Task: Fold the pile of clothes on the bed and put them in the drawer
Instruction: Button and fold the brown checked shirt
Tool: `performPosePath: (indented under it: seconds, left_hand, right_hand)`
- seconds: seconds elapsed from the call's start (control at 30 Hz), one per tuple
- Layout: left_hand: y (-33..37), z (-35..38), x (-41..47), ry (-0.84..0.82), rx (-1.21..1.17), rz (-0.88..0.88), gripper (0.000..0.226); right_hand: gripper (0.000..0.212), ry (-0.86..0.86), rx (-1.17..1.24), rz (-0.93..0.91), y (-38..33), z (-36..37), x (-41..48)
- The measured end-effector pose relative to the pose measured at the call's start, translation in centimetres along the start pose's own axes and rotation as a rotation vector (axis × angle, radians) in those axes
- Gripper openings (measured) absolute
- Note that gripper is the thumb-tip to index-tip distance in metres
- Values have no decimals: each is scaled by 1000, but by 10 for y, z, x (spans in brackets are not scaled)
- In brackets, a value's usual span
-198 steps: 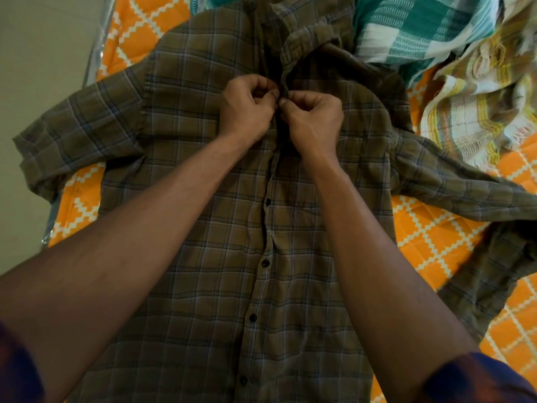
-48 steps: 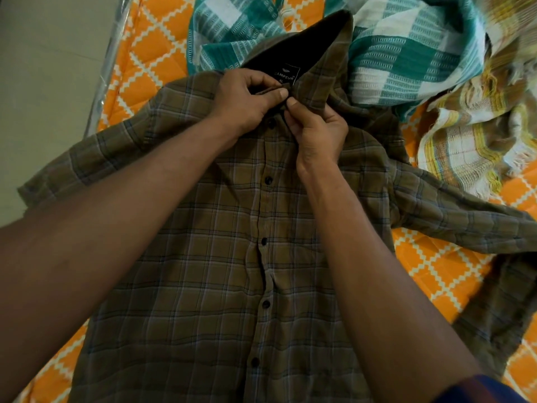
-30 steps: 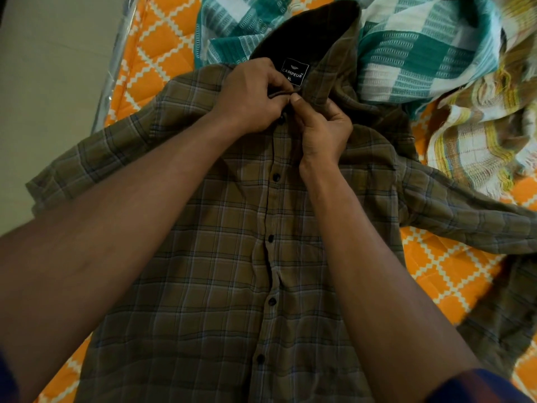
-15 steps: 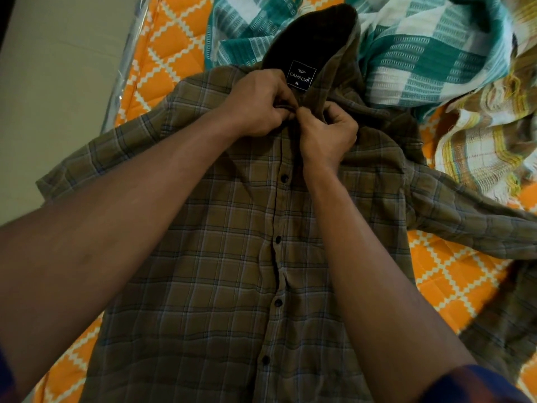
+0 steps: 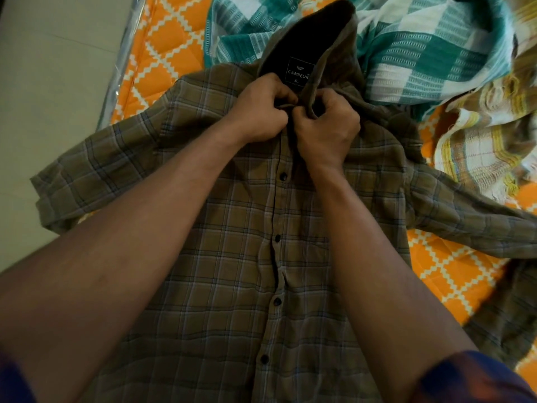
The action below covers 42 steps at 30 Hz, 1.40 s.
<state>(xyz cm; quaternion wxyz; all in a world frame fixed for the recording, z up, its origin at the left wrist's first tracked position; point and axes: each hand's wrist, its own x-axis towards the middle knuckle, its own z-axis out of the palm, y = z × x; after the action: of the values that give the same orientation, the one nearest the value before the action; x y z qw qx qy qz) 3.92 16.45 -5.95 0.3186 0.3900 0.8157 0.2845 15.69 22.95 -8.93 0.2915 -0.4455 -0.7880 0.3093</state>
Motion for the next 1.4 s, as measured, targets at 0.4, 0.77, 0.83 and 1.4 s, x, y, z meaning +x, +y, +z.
performPosePath:
  seconds: [0.4,0.77,0.83,1.4]
  left_hand:
    - [18,-3,0,-97,-195,-99,36]
    - [15,10,-4,30,-131,-63,48]
    - [13,15,-1,98,-46,-97,38]
    - [8,2,5,-64,-165,-132,32]
  right_hand:
    - [14,-4,-13,-4,-1,2,0]
    - [9,-9,111,169,-16,0,0]
    - [21,-114,292,254,-6,-8,2]
    - [16,-151,-21,-75,2,-16,1]
